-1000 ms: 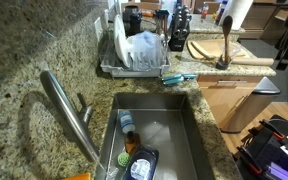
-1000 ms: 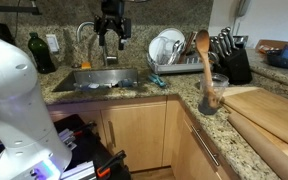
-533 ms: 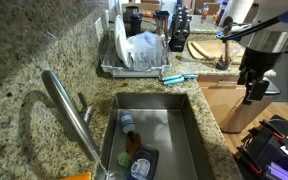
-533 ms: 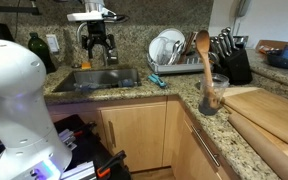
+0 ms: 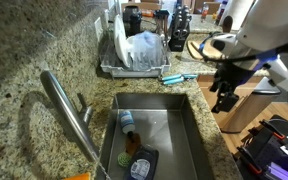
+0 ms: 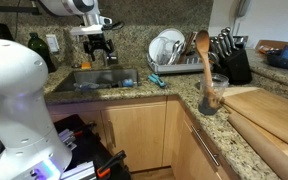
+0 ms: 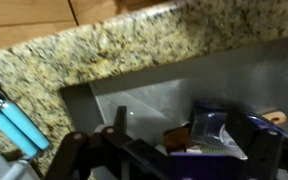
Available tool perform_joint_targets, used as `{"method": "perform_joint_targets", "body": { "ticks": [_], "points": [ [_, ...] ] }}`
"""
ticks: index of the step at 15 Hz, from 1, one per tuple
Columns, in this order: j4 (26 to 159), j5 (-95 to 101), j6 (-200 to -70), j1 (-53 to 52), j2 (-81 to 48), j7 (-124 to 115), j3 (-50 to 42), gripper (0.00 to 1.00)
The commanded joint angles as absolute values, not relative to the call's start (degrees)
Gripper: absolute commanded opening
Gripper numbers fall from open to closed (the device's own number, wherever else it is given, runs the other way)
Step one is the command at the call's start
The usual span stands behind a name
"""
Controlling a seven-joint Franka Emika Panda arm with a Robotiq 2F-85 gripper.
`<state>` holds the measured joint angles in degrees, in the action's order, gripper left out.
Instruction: Close the tap
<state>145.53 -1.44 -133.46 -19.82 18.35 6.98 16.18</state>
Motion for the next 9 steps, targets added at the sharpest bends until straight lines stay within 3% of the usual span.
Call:
{"method": "perform_joint_targets", "body": {
  "ticks": [1, 6, 9],
  "points": [
    [143.24, -0.39, -149.46, -21.49, 8.16, 2.69, 20.34, 1.0],
    [142.18, 5.51, -167.52, -18.59, 2.52, -5.13, 19.44, 1.0],
    [142.46, 3.85, -167.64, -18.95, 2.72, -3.6, 18.98, 1.0]
  ]
}}
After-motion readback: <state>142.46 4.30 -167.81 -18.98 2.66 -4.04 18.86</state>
